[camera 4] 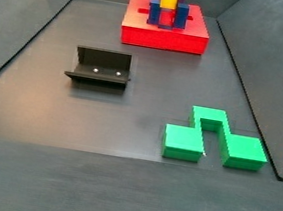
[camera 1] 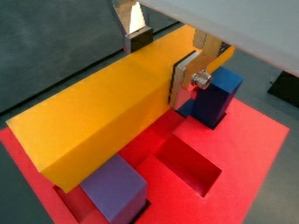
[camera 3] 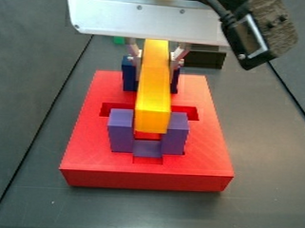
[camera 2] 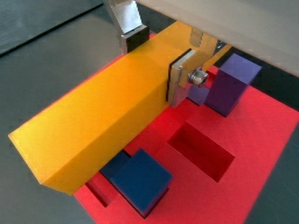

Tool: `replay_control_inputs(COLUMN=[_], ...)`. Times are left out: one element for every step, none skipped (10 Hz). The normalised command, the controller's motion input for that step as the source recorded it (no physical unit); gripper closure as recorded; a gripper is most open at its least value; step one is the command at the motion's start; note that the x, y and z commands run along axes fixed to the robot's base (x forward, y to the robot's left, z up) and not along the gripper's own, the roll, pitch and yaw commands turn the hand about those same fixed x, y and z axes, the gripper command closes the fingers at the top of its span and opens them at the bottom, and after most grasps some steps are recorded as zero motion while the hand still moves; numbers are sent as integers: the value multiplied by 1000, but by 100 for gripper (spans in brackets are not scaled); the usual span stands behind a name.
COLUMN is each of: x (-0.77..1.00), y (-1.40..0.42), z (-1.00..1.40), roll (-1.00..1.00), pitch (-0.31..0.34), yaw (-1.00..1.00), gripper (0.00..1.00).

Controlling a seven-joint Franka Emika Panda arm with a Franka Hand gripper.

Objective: Pick up the yellow object. Move up. Move to above the board. Insert the yellow object.
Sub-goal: Insert the yellow object.

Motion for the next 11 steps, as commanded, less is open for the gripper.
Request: replay_control_inputs(x=[-191, -109, 0, 103, 114, 29, 69, 54, 17, 91, 246], y=[0, 0, -37, -66, -71, -57, -66, -63, -57, -57, -26], z=[0, 0, 0, -37, -49, -74, -91, -109, -140, -134, -97], roll=[26, 61, 51, 71, 77, 96, 109, 117, 130, 136, 199], pitch=[0, 0, 0, 0, 0, 0, 0, 0, 0, 0, 50], yaw=[-40, 0, 0, 0, 0, 0, 0, 0, 0, 0, 63], gripper=[100, 100, 100, 100, 100, 100, 100, 100, 100, 100, 100])
